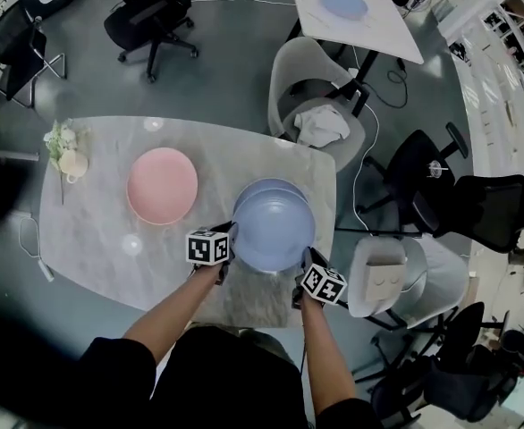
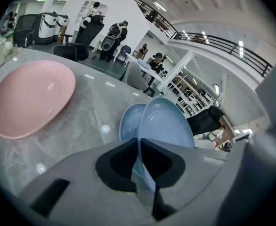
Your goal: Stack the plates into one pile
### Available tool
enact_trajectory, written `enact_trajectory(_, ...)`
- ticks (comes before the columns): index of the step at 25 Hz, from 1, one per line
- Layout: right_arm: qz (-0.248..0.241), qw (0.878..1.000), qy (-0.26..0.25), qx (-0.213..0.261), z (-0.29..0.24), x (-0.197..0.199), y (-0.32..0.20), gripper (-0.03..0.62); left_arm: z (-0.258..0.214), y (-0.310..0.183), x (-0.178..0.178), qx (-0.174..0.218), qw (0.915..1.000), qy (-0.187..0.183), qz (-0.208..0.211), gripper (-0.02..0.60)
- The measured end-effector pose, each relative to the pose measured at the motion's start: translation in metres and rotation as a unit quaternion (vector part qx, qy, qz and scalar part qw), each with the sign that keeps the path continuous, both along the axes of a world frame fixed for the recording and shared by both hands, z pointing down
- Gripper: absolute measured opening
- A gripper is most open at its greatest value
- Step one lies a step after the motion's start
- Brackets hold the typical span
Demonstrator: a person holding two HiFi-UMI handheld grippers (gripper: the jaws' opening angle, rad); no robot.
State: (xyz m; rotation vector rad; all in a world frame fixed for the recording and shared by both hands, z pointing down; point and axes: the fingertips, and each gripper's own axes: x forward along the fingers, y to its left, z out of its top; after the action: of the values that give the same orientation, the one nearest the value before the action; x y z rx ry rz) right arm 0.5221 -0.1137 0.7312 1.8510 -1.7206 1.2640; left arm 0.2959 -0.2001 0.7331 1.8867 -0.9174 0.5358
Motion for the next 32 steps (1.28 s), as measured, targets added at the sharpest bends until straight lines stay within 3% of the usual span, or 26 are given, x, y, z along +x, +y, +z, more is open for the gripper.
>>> enact_trajectory(7,0.043,0.999,-0.022,-0.017,0.018,0.010,-0.027,0.029,0.018,-0.026,0.008,0.003,1.0000,0.004,0.007,0.041)
enact_trajectory(13,0.048,0.998,-0.009,-0.027,0.027,0.012,-0.034,0.029,0.026,-0.029,0.010,-0.011,0.9995,0.027,0.011,0.055)
enact_trajectory(16,0.050,0.998,0.006,-0.028,0.028,0.014,-0.035,0.029,0.028,-0.025,0.011,-0.010,0.9994,0.021,0.025,0.100)
enact_trajectory(20,0.041,0.998,0.020,-0.033,0.029,0.013,-0.035,0.029,0.028,-0.024,0.011,-0.005,0.9996,0.013,0.026,0.108)
enact_trajectory(26,0.029,0.999,0.021,-0.028,0.032,0.011,-0.041,0.029,0.025,-0.025,0.011,0.037,0.9975,-0.025,0.054,0.157)
enact_trajectory(29,0.026,0.999,0.016,-0.020,0.031,0.013,-0.044,0.029,0.016,-0.031,0.007,0.068,0.9974,-0.007,0.025,0.164)
enact_trajectory(32,0.039,0.999,0.023,-0.029,0.030,0.020,-0.043,0.029,0.019,-0.025,0.008,0.059,0.9979,0.004,0.024,0.164)
